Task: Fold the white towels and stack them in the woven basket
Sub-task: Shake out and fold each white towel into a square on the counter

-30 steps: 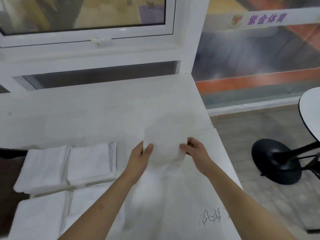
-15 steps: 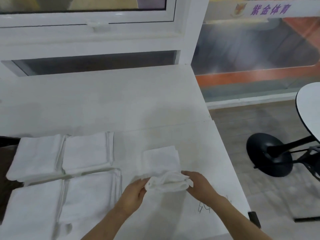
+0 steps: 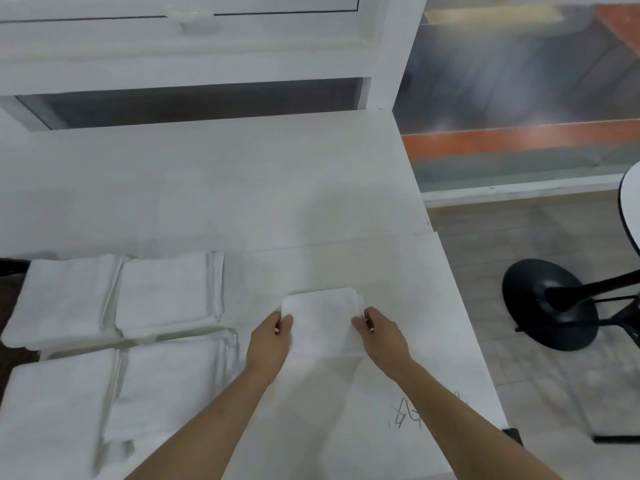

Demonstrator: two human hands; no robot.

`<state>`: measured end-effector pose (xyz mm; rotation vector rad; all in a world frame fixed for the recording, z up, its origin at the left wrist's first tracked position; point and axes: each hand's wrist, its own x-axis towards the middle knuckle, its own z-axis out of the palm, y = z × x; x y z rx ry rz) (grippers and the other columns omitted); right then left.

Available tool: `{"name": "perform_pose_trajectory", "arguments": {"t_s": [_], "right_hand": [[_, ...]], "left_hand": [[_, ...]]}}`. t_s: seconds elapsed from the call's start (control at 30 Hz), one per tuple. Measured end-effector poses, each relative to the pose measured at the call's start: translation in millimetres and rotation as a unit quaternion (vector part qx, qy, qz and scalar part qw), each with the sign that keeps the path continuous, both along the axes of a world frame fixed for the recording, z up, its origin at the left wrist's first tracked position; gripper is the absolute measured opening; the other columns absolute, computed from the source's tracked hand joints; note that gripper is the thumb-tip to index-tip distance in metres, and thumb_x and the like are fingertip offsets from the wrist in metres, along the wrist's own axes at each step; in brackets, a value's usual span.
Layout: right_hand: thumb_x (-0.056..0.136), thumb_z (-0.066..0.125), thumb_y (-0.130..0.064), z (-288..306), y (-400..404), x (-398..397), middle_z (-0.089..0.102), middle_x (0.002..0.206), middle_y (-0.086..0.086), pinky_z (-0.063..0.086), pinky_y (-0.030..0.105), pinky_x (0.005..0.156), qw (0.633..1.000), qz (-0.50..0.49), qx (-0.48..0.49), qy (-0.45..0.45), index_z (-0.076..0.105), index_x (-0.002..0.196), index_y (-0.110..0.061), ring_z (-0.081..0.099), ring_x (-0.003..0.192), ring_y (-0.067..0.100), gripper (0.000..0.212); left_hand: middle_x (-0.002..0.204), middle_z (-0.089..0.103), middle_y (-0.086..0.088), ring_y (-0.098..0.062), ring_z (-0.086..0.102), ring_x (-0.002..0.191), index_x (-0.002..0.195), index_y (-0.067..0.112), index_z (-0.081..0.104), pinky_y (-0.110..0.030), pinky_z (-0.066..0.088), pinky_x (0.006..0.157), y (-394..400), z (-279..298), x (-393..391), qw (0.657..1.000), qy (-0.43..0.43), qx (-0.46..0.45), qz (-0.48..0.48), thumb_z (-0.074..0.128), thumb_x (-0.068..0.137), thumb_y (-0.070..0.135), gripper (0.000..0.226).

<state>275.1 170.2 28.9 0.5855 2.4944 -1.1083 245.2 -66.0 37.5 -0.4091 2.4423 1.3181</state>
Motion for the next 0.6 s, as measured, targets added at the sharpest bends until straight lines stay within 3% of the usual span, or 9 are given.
{"name": "perform_pose_trajectory", "arguments": {"t_s": [0.13,0.2,0.27,0.33,0.37,0.43,0.5,0.53,0.6], "right_hand": [[0.103,0.043,-0.050,-10.2,-3.0,-18.2,0.061,0.076,-0.003,0.041,0.032,0.057,0.997,0.000,0.075,-0.019,0.050,0.086,-0.023,0.059,0.068,0.020,0.033],[0.104,0.041,-0.050,-13.9,-3.0,-22.3,0.061,0.078,-0.003,0.046,0.034,0.061,0.994,0.011,0.111,-0.018,0.050,0.089,-0.022,0.060,0.070,0.021,0.033],[0.104,0.041,-0.049,-17.3,-3.5,-24.4,0.061,0.079,-0.004,0.050,0.036,0.065,0.991,0.024,0.133,-0.015,0.050,0.091,-0.022,0.061,0.071,0.021,0.032],[0.103,0.045,-0.044,-20.0,-4.1,-22.3,0.061,0.089,-0.005,0.054,0.039,0.070,0.989,0.018,0.145,0.024,0.050,0.097,-0.023,0.063,0.078,0.023,0.023],[0.103,0.049,-0.038,-21.6,-4.7,-18.6,0.062,0.100,-0.003,0.055,0.041,0.075,0.985,0.015,0.153,0.080,0.051,0.106,-0.023,0.065,0.087,0.024,0.016],[0.102,0.053,-0.029,-24.4,-6.7,-9.4,0.058,0.129,0.002,0.053,0.044,0.091,0.967,0.040,0.167,0.186,0.050,0.131,-0.019,0.061,0.112,0.025,0.030],[0.107,0.045,-0.032,-27.0,-8.0,-0.7,0.042,0.157,0.002,0.039,0.042,0.113,0.954,0.126,0.169,0.212,0.038,0.152,-0.023,0.041,0.143,0.022,0.046],[0.110,0.037,-0.037,-28.2,-8.7,2.5,0.025,0.169,-0.001,0.025,0.041,0.122,0.950,0.179,0.171,0.189,0.026,0.160,-0.028,0.022,0.155,0.018,0.053],[0.111,0.022,-0.046,-37.4,-7.0,8.6,-0.013,0.173,-0.008,-0.001,0.042,0.128,0.946,0.242,0.180,0.116,-0.003,0.164,-0.037,-0.015,0.158,0.015,0.059]], "left_hand": [[0.076,0.059,0.003,-0.024,0.059,0.079,0.078,0.018,0.056,-0.032,0.040,0.064,8.1,-17.4,-25.5,0.997,-0.006,-0.082,0.013,0.053,0.103,0.030,0.027],[0.099,0.061,0.000,-0.024,0.060,0.095,0.102,0.018,0.065,-0.035,0.048,0.075,10.5,-19.3,-26.7,0.985,0.081,-0.154,-0.007,0.055,0.100,0.021,0.011],[0.117,0.062,-0.004,-0.024,0.058,0.107,0.118,0.017,0.067,-0.040,0.051,0.085,11.7,-20.6,-19.4,0.942,0.231,-0.218,-0.106,0.053,0.097,0.010,0.026],[0.134,0.061,-0.005,-0.025,0.055,0.125,0.126,0.018,0.066,-0.042,0.047,0.098,13.9,-24.6,-8.8,0.891,0.311,-0.242,-0.224,0.049,0.096,0.014,0.035],[0.144,0.056,-0.004,-0.024,0.049,0.136,0.133,0.020,0.062,-0.042,0.041,0.107,15.6,-29.9,-2.9,0.880,0.301,-0.254,-0.267,0.045,0.100,0.021,0.037],[0.163,0.036,-0.002,-0.024,0.026,0.153,0.150,0.022,0.047,-0.045,0.024,0.120,18.7,-42.7,5.7,0.873,0.239,-0.282,-0.318,0.031,0.108,0.038,0.047],[0.170,0.014,-0.003,-0.026,0.006,0.157,0.159,0.023,0.030,-0.050,0.013,0.124,21.1,-52.0,8.7,0.856,0.211,-0.312,-0.353,0.018,0.110,0.047,0.057],[0.171,0.008,-0.003,-0.028,0.000,0.157,0.161,0.023,0.023,-0.053,0.011,0.124,22.2,-55.2,8.6,0.848,0.205,-0.324,-0.365,0.015,0.110,0.049,0.059],[0.171,0.000,-0.005,-0.030,-0.005,0.157,0.163,0.025,0.015,-0.059,0.012,0.124,24.1,-58.7,7.8,0.839,0.194,-0.342,-0.375,0.015,0.109,0.050,0.059]]}}
